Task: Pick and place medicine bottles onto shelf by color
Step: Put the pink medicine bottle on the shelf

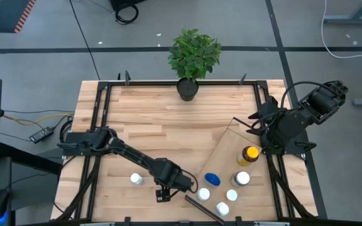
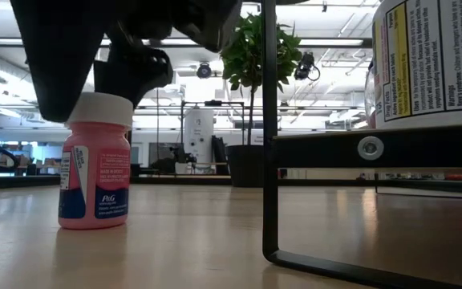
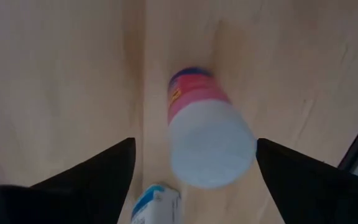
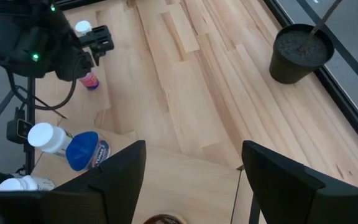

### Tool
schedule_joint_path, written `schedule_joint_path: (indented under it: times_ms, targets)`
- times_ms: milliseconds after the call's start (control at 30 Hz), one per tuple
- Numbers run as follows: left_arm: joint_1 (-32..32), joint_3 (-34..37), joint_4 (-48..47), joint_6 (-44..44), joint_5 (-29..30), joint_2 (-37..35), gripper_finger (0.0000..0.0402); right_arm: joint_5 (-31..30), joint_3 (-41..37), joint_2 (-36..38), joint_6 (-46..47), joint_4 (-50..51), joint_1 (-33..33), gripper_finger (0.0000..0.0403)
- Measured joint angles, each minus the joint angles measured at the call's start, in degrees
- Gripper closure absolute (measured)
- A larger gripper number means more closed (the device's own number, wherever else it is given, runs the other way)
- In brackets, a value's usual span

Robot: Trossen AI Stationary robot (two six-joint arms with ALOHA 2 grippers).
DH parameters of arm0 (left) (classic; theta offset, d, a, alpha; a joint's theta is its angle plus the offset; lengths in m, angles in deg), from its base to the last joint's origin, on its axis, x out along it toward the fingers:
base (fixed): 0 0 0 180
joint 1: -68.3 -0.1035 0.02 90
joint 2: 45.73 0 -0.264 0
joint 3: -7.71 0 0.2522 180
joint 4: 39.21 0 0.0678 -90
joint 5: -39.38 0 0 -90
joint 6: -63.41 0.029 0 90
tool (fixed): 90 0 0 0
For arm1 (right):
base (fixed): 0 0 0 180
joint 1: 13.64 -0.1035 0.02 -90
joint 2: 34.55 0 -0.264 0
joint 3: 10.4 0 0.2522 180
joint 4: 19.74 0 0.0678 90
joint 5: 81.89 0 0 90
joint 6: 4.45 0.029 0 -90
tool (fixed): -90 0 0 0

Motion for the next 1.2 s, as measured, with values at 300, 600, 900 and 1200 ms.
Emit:
schedule_joint_path:
  times_ms: [300,600,900,1200]
  targets:
    - [-0.37,0.22,5.34,0.83,-0.04,0.00,0.0103,0.01,0.00,0.00,0.50,-0.02,0.00,0.0131]
    - [-2.40,0.22,4.60,6.70,-0.28,0.00,0.0212,0.02,0.00,0.00,2.52,-0.02,0.00,0.0131]
    - [-4.81,0.22,4.27,9.61,-1.75,0.00,0.0205,-0.44,0.00,0.00,3.56,-0.04,0.00,0.0131]
    - [-9.01,0.17,4.26,16.53,-1.39,0.00,0.0240,-1.21,0.00,0.00,5.05,-0.13,0.04,0.0131]
